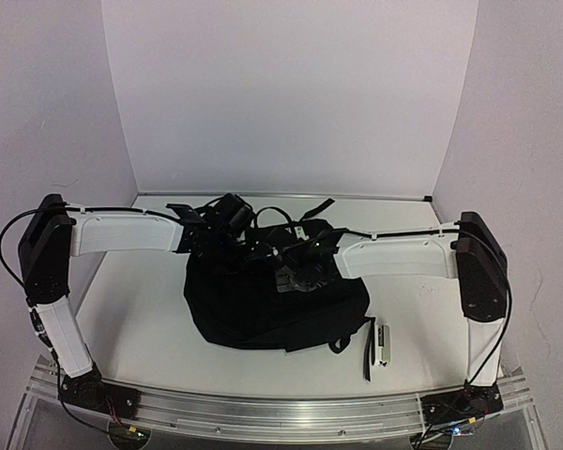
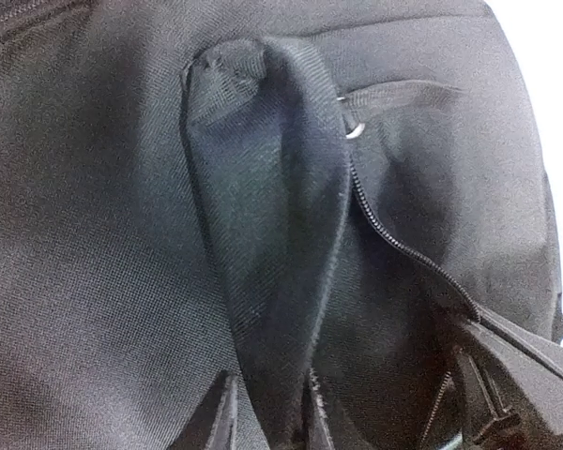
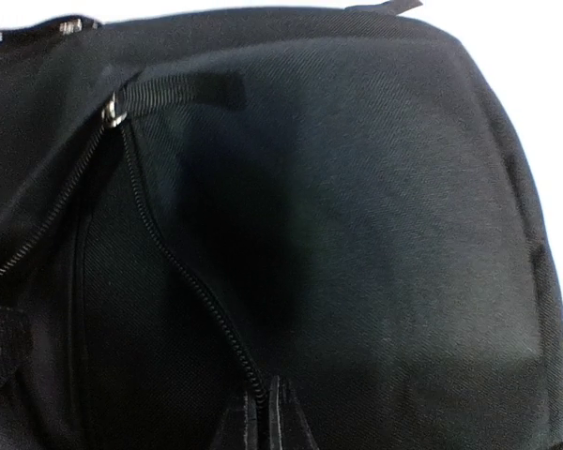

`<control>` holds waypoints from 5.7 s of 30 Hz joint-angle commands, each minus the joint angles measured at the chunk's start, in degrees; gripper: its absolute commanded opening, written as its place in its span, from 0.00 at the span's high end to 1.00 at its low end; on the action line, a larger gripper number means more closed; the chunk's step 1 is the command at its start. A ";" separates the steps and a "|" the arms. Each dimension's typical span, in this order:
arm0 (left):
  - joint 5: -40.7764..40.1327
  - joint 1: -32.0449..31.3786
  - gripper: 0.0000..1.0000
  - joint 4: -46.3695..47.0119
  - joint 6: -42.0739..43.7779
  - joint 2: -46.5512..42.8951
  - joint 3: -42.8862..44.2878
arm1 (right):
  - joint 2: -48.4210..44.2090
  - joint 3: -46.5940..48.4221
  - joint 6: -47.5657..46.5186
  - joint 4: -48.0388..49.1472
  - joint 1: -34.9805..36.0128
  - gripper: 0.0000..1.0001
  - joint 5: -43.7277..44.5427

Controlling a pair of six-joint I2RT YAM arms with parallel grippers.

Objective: Pack the student bag
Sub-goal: Adjust the student bag at the center of the board, then pick up the stationery from the center of the board.

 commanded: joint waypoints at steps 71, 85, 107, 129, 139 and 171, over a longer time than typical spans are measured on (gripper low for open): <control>1.47 6.13 0.03 3.14 0.96 -21.54 -15.98 | -46.61 -49.93 16.48 -4.12 -11.62 0.17 -29.05; 1.67 6.43 0.01 2.12 1.68 -21.73 -15.27 | -42.37 -54.94 15.13 -2.04 -11.58 0.39 -33.59; 5.69 6.52 0.00 3.00 6.94 -23.97 -14.61 | -41.87 -48.60 14.86 -4.87 -11.45 0.85 -25.05; 50.72 -0.89 0.01 11.34 26.56 -17.10 -5.17 | -40.76 -25.53 -11.16 6.11 -8.76 0.97 -70.87; 57.76 -3.11 0.02 13.49 25.94 -14.11 -3.66 | -38.02 -23.48 -12.21 11.51 -7.10 0.94 -83.34; 31.04 13.92 0.99 12.39 8.10 -26.18 -16.34 | -32.93 -16.34 -6.79 4.38 -4.84 0.32 -20.38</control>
